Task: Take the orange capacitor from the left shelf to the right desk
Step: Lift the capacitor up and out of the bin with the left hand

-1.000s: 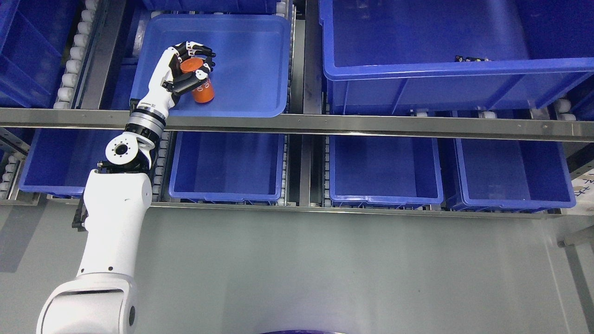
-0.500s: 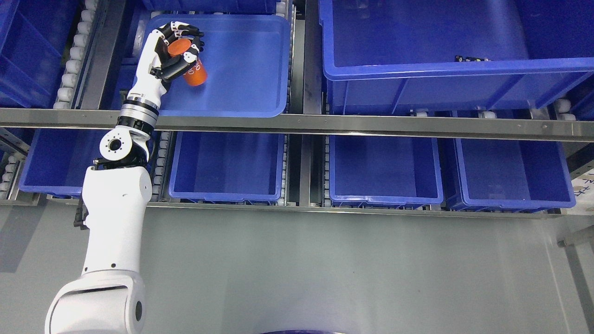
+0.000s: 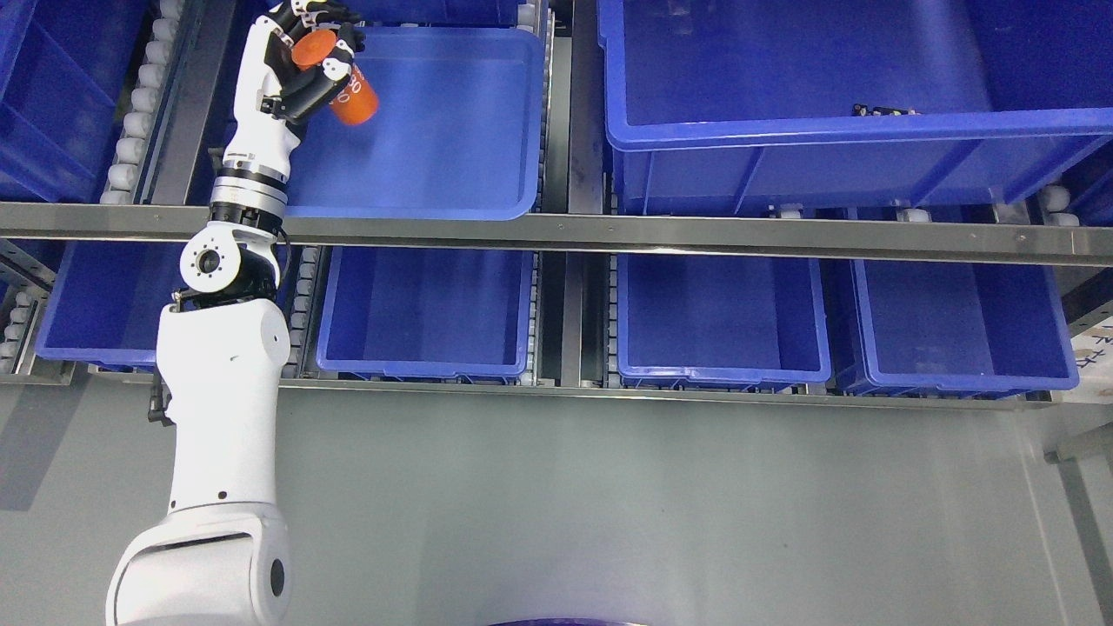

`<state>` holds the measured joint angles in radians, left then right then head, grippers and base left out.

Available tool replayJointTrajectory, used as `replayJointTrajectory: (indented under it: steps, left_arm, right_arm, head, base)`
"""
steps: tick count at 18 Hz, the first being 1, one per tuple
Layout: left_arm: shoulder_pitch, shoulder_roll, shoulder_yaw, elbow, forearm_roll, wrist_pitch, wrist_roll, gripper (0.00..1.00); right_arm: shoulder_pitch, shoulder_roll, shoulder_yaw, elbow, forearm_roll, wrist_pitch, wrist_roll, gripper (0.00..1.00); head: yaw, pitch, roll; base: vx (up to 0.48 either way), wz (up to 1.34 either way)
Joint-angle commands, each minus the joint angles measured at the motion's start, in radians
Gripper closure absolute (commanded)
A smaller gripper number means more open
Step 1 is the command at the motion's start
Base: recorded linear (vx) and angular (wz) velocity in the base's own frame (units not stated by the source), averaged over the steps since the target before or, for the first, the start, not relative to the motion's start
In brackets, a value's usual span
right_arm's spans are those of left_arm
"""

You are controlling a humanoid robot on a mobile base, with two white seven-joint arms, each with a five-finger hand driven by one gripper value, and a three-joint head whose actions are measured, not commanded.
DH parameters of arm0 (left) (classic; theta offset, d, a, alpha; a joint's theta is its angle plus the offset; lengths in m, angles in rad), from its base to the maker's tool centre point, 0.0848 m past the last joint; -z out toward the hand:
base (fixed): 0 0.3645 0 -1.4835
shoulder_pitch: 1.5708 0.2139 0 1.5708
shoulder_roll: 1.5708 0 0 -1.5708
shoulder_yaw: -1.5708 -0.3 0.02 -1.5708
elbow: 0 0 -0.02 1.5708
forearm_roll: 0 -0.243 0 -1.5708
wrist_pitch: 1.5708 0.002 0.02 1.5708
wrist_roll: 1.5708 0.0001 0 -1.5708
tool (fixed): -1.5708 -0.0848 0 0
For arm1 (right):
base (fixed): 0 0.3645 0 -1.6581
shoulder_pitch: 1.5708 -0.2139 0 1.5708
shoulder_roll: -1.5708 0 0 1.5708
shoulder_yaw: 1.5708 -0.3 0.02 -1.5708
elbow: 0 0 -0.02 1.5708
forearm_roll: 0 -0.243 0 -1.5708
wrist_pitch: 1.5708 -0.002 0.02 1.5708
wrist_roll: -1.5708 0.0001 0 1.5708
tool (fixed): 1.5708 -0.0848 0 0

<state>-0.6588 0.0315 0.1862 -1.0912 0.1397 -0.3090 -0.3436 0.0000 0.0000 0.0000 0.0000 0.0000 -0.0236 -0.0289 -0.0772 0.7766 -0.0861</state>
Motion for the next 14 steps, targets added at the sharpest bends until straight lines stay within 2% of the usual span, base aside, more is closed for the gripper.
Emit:
replayJointTrajectory:
  steps: [1,4,8,11,14]
  left_arm:
    - [0.011,-0.010,0.044,-0.179,0.008,-0.039,0.001,1.00]
    - [0.018,-0.014,0.033,-0.220,0.008,-0.154,0.001,1.00]
    - [0.021,-0.014,0.030,-0.285,0.006,-0.162,0.029,1.00]
    - [0.033,-0.014,0.035,-0.312,0.005,-0.162,0.171,1.00]
    - [0.123,-0.014,0.033,-0.357,0.006,-0.157,0.195,1.00]
  right_arm:
    - [0.020,-0.017,-0.012,-0.017,0.003,-0.001,0.000,0.00]
    - [0.020,-0.017,-0.012,-0.017,0.003,0.001,0.000,0.00]
    - [0.020,-0.017,-0.012,-0.017,0.003,-0.001,0.000,0.00]
    - [0.020,-0.017,-0.012,-0.017,0.003,0.001,0.000,0.00]
    - [0.020,-0.017,-0.012,-0.017,0.003,0.001,0.000,0.00]
  head:
    - [0.0000,0.000,0.000]
    - [0.0000,0.000,0.000]
    - [0.0000,0.000,0.000]
    - [0.0000,0.000,0.000]
    - [0.0000,0.000,0.000]
  base:
    - [0.000,0.00]
    - [0.000,0.00]
    - [0.000,0.00]
    - [0.000,0.00]
    - [0.000,0.00]
